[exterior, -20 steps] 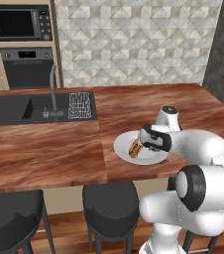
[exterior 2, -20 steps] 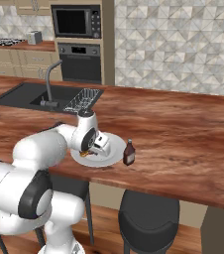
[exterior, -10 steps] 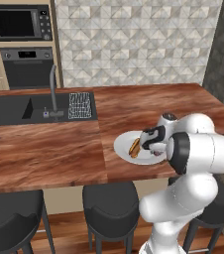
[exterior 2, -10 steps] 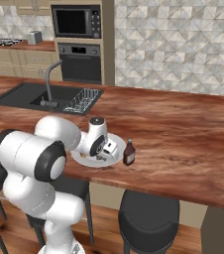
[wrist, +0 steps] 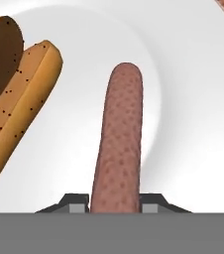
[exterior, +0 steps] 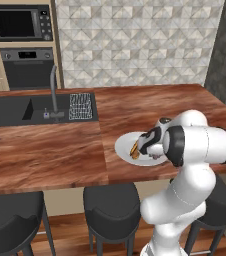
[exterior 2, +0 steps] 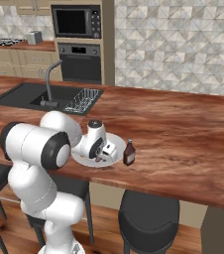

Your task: Move the hot dog bun to the plate on the dining table and place the condiment next to that plate. Then navigate to the fridge and take the sausage and place it on the plate as well.

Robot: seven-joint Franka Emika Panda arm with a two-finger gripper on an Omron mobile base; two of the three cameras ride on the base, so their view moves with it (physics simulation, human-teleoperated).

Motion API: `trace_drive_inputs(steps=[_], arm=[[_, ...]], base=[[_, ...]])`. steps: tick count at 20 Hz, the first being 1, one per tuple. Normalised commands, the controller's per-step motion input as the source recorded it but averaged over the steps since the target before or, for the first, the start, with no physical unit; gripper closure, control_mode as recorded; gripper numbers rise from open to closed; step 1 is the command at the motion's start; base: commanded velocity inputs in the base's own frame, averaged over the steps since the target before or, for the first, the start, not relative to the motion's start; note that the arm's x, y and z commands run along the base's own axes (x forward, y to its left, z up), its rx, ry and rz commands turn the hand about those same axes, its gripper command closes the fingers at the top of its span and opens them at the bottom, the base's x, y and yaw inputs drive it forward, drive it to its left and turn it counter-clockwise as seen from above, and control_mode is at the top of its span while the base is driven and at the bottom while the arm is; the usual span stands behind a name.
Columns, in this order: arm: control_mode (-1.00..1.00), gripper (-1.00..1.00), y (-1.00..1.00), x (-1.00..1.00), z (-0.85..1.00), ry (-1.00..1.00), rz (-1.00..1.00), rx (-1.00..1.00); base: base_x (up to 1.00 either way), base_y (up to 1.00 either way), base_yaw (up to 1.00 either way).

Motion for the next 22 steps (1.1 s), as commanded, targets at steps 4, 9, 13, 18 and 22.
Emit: trace_drive_inputs(steps=[4, 9, 13, 18, 22], arm=[[-1.00, -1.00, 0.01, 0.00, 0.05, -0.01, 0.00, -0.02], [-1.00, -1.00, 0.01, -0.12, 0.49, -0.10, 0.00, -0.06], [-1.00, -1.00, 0.00, -0.35, 0.96, -0.16, 0.02, -0.05], [-1.00, -1.00, 0.00, -0.53, 1.00, -0.09, 0.07, -0.02], [-1.00, -1.00, 0.12, -0.83, 0.91, 0.01, 0.09, 0.00]], base=[[0.00, 0.00, 0.00], [0.00, 0.00, 0.00], [0.00, 0.00, 0.00], [0.00, 0.00, 0.00], [0.00, 0.00, 0.00]])
